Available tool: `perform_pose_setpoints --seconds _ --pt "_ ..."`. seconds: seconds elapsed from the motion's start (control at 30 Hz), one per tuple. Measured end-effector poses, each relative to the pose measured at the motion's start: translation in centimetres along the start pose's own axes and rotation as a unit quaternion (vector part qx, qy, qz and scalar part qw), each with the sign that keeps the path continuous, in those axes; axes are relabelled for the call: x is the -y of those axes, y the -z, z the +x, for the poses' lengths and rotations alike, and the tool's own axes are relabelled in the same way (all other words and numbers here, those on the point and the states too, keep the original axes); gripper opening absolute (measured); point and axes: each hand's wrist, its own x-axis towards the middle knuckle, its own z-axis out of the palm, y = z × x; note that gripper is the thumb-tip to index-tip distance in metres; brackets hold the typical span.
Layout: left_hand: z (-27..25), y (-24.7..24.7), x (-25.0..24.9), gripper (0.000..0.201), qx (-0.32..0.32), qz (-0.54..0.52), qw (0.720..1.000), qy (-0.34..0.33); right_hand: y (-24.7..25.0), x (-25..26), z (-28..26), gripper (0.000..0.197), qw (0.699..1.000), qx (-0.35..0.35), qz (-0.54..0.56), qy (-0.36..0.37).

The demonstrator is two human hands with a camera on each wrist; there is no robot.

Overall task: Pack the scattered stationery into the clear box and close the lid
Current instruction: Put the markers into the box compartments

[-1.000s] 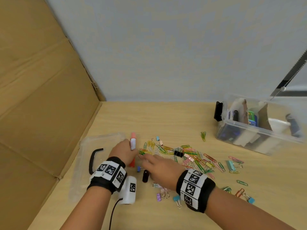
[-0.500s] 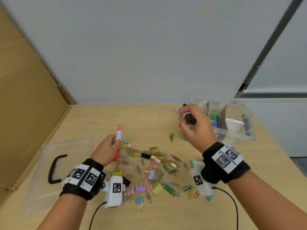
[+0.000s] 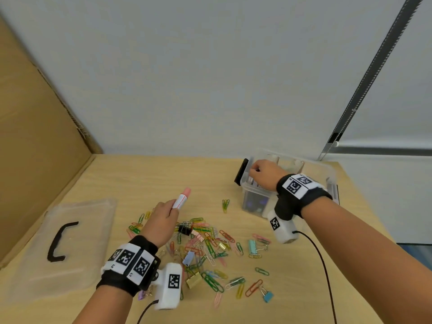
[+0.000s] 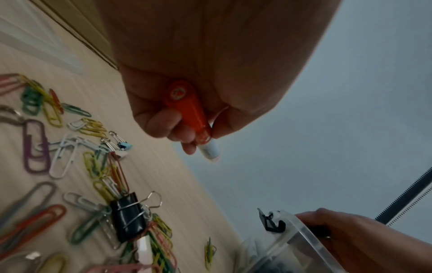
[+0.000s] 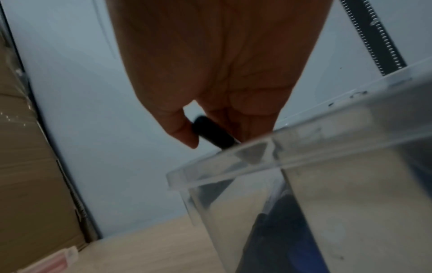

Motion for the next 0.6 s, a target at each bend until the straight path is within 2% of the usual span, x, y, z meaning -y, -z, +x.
perform_pose_setpoints --seconds 0.07,0.13,0.2,0.3,0.37,0.47,0.53,0.6 --pt "-0.1 -0.1 0.2 0.028 0.007 0.007 1.000 -0.008 0.0 0.1 0.3 0.036 1.000 0.028 0.006 -0.006" --pt "-0.4 -0.1 0.3 0.024 0.007 0.012 1.000 -0.004 0.3 -0.3 0.1 0.038 0.999 0.021 0.049 -0.010" --pt "-0.8 -0.3 0.4 0.023 0.005 0.009 1.000 0.005 0.9 -1.1 -0.5 0.040 0.995 -0.023 0.101 -0.003" --pt "-1.4 -0.6 -0.5 0.020 0.004 0.016 1.000 -0.001 1.8 -3.3 -2.0 0.037 0.979 -0.138 0.147 0.025" --pt "-1.7 -0.9 -2.2 0.023 0.003 0.023 1.000 -0.018 2.3 -5.4 -3.3 0.033 0.971 -0.206 0.114 0.034" --pt "-2.0 -1.8 -6.4 0.044 -0.014 0.010 0.997 -0.072 2.3 -9.2 -4.8 0.034 0.960 -0.280 -0.026 -0.004" --pt "-1.7 -2.8 -9.7 0.050 -0.017 0.019 0.993 -0.115 1.6 -11.4 -5.4 0.043 0.957 -0.263 -0.099 -0.078" --pt "-0.7 -4.2 -12.9 0.055 -0.011 0.053 0.989 -0.139 0.6 -12.6 -5.8 0.054 0.963 -0.212 -0.106 -0.130"
